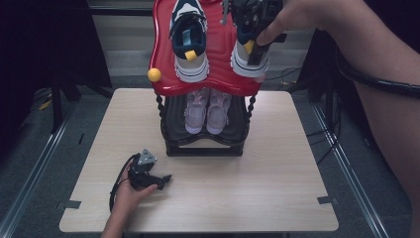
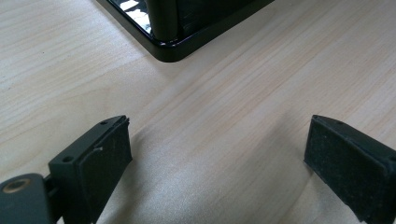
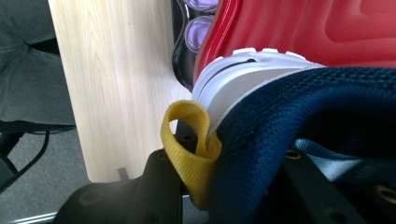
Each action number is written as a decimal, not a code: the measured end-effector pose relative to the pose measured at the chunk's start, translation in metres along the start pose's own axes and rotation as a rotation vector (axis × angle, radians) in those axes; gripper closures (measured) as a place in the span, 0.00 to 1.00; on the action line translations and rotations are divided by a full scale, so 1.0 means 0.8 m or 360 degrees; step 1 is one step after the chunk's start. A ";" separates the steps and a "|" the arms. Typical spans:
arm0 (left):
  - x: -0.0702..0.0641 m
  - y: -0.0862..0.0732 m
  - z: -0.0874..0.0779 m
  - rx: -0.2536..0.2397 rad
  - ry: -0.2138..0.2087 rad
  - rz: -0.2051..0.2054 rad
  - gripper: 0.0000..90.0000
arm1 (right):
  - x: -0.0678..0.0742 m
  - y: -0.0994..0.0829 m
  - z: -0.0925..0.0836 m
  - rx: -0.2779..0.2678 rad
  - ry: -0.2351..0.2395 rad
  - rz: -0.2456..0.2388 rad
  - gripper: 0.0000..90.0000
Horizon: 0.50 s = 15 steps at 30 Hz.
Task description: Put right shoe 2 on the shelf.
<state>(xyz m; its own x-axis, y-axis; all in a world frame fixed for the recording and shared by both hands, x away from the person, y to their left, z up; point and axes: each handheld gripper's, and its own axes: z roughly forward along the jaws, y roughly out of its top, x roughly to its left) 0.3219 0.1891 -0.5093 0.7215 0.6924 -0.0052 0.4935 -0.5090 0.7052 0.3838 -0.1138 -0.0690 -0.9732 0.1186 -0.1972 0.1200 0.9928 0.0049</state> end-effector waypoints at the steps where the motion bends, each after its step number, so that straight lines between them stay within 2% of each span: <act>1: 0.000 0.000 0.000 0.0000 0.0000 0.0000 0.07 | -0.002 0.002 0.002 0.0004 -0.0005 -0.0012 0.80; 9: 0.000 0.000 0.000 -0.0001 -0.0001 0.0001 0.07 | -0.014 0.011 0.020 0.0043 -0.0038 -0.0057 0.80; 15: 0.000 0.000 0.000 0.0002 -0.0001 0.0002 0.07 | -0.019 0.021 0.031 0.0064 -0.0094 -0.0122 0.79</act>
<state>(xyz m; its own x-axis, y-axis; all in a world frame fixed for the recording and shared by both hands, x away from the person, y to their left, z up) 0.3221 0.1891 -0.5092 0.7224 0.6915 -0.0046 0.4930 -0.5104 0.7046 0.4055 -0.0997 -0.0903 -0.9666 0.0399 -0.2532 0.0547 0.9972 -0.0518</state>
